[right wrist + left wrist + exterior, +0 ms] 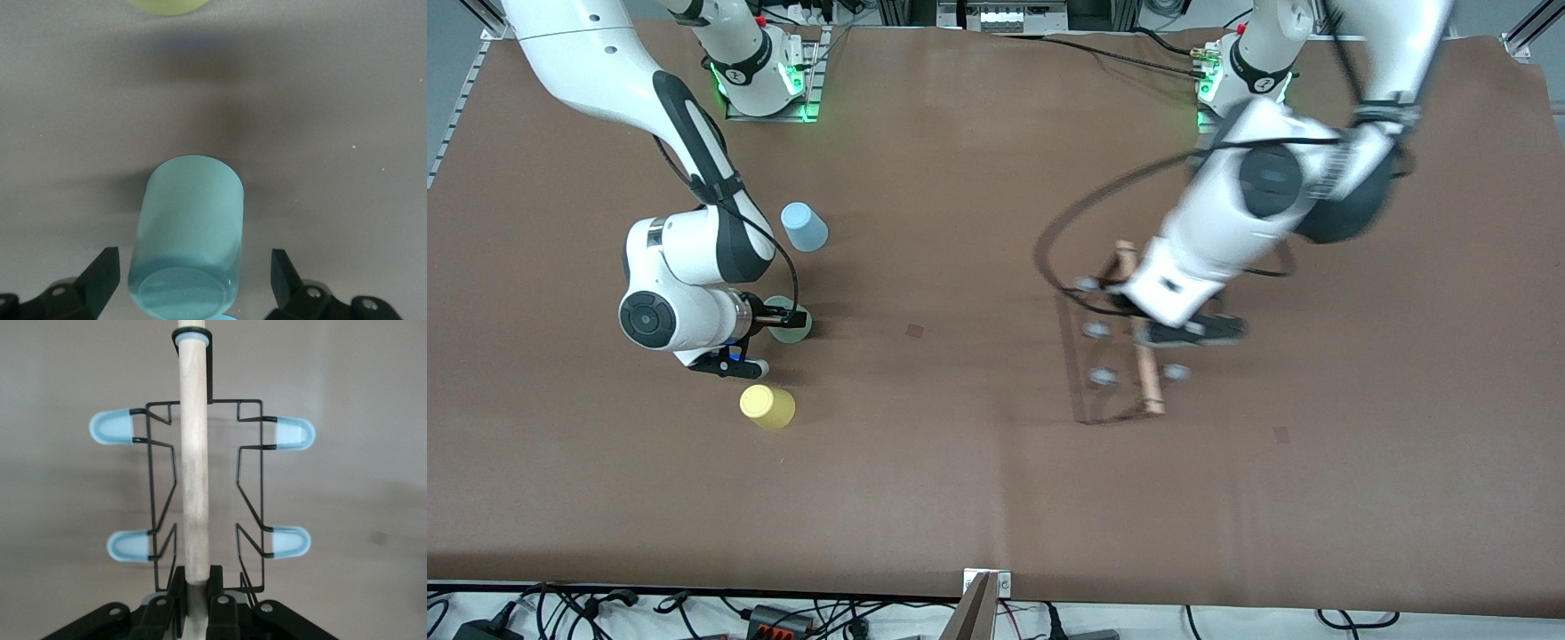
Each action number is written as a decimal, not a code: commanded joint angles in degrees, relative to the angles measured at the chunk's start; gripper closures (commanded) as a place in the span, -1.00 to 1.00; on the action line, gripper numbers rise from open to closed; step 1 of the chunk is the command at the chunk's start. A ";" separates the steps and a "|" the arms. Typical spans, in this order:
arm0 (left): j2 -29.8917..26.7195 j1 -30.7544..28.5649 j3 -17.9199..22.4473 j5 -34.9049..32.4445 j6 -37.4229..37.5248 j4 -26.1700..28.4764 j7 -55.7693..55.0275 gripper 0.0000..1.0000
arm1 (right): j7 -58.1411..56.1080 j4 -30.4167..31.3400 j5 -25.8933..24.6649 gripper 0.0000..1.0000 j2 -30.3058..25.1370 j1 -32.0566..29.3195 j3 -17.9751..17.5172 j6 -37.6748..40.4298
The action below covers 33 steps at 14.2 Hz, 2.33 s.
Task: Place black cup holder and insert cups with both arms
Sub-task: 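Carry the rack to mid-table with the left gripper while the right gripper grasps the cup, then release the rack with the left gripper while the right gripper lifts the mint cup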
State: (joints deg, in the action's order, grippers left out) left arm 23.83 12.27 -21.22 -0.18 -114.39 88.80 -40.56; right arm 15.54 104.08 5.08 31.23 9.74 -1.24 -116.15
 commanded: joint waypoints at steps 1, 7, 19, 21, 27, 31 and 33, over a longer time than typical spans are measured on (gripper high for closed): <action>9.54 6.51 0.56 0.53 1.36 -12.22 -4.96 0.94 | 0.89 -0.63 -0.51 -0.94 0.67 -0.16 -0.17 -0.04; 17.12 13.83 1.09 0.18 -9.78 -16.21 -4.71 0.88 | 0.10 -3.78 -0.42 0.46 0.59 -0.15 -0.17 1.88; 10.03 6.92 1.44 0.09 -4.55 -15.68 -6.46 -1.00 | 4.91 -24.19 3.42 0.45 -1.96 0.72 -1.13 23.42; 6.16 -0.11 1.27 -0.09 3.43 -15.86 -4.11 -1.00 | 11.05 -24.19 6.25 0.45 -2.84 2.91 -1.92 23.43; -6.85 -19.71 1.36 -0.09 29.90 -16.38 13.28 -1.00 | 30.66 -26.03 7.22 0.45 -2.93 13.89 -2.01 23.16; -7.83 -27.99 1.27 -1.14 32.39 -15.77 28.76 -1.00 | 37.80 -26.38 13.10 0.44 -1.53 17.24 -2.01 22.37; -7.74 -29.76 1.09 -1.14 32.30 -15.42 31.67 -1.00 | 37.98 -26.38 15.38 0.44 -0.39 17.51 -2.01 22.37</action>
State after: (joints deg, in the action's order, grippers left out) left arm 16.48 -16.54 -19.43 -1.24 -81.84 71.90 -11.81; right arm 52.54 78.60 17.87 29.37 27.27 -3.63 -93.96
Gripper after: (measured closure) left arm 0.000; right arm 0.335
